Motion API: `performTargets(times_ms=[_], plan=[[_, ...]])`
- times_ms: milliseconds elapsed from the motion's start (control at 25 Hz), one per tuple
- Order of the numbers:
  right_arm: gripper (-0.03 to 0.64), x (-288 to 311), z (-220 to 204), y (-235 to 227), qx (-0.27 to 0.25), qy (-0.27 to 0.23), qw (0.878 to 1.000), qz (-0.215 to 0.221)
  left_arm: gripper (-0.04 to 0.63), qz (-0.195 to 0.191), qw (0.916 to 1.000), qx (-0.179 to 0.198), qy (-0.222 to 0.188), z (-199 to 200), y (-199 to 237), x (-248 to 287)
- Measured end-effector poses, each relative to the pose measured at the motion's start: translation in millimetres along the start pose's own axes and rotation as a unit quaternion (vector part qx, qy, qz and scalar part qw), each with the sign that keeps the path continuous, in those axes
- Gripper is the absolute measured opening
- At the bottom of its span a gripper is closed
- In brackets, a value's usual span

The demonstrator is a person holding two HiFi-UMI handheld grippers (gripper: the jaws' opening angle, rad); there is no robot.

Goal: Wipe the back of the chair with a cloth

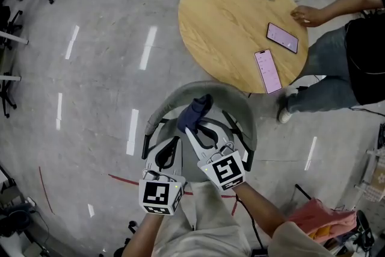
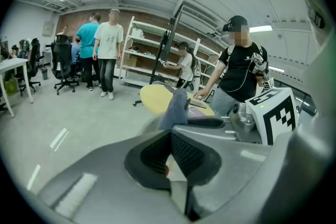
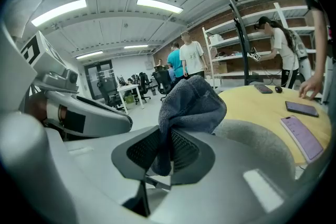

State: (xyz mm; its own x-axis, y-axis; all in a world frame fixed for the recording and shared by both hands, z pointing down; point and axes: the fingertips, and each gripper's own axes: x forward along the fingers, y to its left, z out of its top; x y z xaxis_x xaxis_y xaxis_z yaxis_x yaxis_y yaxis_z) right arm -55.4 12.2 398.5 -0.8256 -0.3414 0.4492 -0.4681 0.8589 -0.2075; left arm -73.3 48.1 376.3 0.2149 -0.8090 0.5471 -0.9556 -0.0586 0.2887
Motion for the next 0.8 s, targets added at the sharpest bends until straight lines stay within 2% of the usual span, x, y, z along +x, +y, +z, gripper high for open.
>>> performTargets(times_ms=[240,480,640,800], plan=[[0.076,20.1,-6.4,-2.9,-0.023,0.006,0.999,0.023,0.0,0.006,1.0,0.004,0.001,2.8,9.9,13.6],[0.077,41.9,-4.4,1.3,-0.069,0.011,0.995,0.077,0.0,0.012,0.9999,-0.002,0.001,6.7,15.9,18.8],[0.077,51.6,-0.7,-5.0,-0.075,0.002,0.992,0.1,0.0,0.012,0.9999,0.0,0.002,4.8,13.6,24.3],[0.077,56.3,-9.5,-13.3,-0.07,0.009,0.992,0.101,0.0,0.006,1.0,0.001,0.008,-2.8,9.9,30.4]])
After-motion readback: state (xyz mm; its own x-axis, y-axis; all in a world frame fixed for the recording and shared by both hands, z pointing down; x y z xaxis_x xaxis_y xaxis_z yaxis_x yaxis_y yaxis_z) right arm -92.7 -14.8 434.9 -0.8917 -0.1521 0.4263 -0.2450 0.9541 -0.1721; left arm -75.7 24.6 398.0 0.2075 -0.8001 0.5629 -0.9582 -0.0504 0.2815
